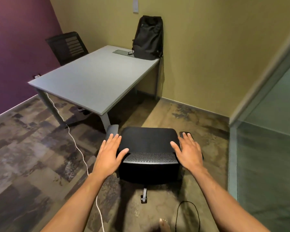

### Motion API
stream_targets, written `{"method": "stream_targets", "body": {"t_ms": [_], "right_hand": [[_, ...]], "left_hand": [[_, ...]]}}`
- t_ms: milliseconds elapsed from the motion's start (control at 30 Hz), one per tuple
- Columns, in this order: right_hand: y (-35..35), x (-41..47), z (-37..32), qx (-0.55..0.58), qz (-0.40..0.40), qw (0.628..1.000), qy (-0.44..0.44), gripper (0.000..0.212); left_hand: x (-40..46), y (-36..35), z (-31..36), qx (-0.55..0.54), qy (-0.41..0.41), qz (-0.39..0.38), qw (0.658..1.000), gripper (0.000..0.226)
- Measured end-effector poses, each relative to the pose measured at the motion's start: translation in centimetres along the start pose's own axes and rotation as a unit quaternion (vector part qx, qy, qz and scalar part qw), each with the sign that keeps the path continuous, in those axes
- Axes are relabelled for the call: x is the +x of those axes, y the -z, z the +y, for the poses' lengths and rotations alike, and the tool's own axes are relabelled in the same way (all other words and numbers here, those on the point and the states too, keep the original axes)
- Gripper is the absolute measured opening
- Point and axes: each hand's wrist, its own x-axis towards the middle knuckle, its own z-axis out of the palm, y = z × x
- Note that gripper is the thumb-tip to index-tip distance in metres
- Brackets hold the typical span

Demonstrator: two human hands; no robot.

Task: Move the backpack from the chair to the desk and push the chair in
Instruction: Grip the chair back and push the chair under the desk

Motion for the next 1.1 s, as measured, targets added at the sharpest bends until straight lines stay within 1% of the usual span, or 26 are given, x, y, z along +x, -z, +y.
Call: {"method": "stream_targets", "body": {"t_ms": [67, 133, 367, 633, 867, 1000, 1100], "right_hand": [[-0.4, -0.8, 0.6, -0.001, -0.006, 1.000, -0.007, 0.067], [-0.8, -1.2, 0.6, -0.013, 0.002, 1.000, 0.003, 0.064], [-1.0, -0.2, 0.4, -0.052, 0.021, 0.998, 0.019, 0.059], [-0.1, 2.6, 0.6, -0.064, 0.048, 0.997, 0.020, 0.052], [0.7, 6.7, 1.2, -0.114, 0.025, 0.993, 0.031, 0.041], [0.7, 9.3, 1.9, -0.112, 0.034, 0.992, 0.046, 0.040], [1.0, 11.4, 2.3, -0.117, 0.040, 0.990, 0.067, 0.039]], "left_hand": [[0.2, -0.7, -0.1, -0.006, 0.007, -0.018, 1.000, 0.072], [0.3, -1.5, -0.2, 0.011, 0.015, -0.026, 0.999, 0.069], [1.5, -2.7, -0.7, 0.086, 0.020, 0.002, 0.996, 0.067], [4.2, -3.3, 0.2, 0.127, 0.007, 0.036, 0.991, 0.052], [7.5, -3.7, 1.4, 0.144, 0.025, -0.004, 0.989, 0.041], [9.6, -4.3, 2.1, 0.155, 0.033, -0.002, 0.987, 0.040], [10.8, -4.7, 2.6, 0.170, 0.041, 0.006, 0.985, 0.044]]}}
